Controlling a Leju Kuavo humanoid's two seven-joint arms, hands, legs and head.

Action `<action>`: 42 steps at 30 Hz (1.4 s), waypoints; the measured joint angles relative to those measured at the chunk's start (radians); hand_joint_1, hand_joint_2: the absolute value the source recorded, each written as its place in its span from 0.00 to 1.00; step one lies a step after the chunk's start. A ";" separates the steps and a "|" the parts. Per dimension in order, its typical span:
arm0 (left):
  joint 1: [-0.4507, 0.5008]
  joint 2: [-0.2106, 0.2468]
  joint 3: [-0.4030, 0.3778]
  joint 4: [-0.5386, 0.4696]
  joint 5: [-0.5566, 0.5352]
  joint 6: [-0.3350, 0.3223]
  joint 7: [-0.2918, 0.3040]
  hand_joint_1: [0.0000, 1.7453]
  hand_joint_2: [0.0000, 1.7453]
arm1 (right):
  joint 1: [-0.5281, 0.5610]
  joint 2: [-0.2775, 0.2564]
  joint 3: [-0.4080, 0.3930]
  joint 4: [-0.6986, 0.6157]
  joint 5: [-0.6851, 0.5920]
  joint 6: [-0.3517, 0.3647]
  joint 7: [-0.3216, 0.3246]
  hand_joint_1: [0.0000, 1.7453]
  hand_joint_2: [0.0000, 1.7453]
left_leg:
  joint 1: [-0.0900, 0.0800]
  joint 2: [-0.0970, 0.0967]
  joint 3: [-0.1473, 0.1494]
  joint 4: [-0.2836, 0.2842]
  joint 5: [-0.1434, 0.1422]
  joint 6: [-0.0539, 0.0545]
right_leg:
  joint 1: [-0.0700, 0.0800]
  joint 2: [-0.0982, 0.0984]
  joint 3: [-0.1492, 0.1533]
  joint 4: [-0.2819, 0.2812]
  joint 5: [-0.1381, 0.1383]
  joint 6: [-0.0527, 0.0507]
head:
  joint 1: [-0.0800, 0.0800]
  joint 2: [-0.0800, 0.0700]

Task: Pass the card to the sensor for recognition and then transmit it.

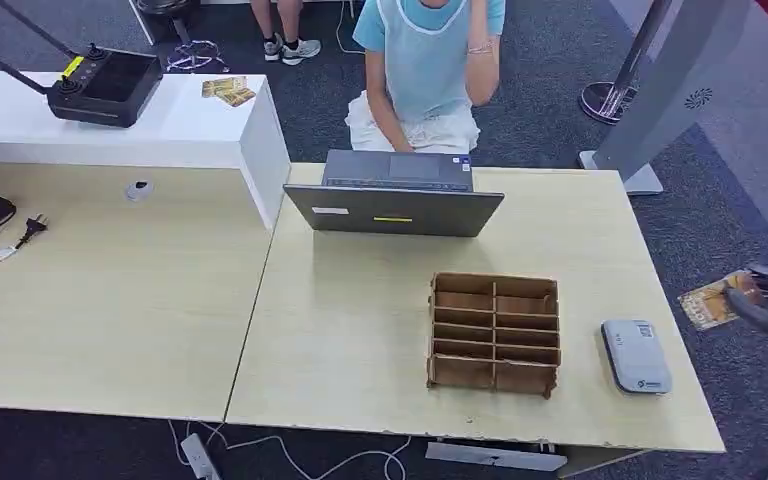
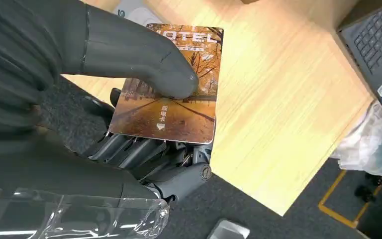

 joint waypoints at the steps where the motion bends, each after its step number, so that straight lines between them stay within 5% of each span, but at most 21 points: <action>1: 0.000 0.000 0.000 0.000 0.000 0.000 0.000 0.00 0.00 | 0.000 0.002 0.005 0.006 0.004 -0.001 0.000 1.00 1.00 | 0.000 0.000 0.000 0.000 0.000 0.000 | 0.000 0.000 0.000 0.000 0.000 0.000 | 0.000 0.000; 42: 0.000 0.003 0.000 0.001 -0.011 -0.005 0.007 0.00 0.00 | -0.058 0.116 0.135 0.121 0.164 -0.060 0.050 1.00 1.00 | 0.000 0.000 0.000 0.000 0.000 0.000 | 0.000 0.000 0.000 0.000 0.000 0.000 | 0.000 0.000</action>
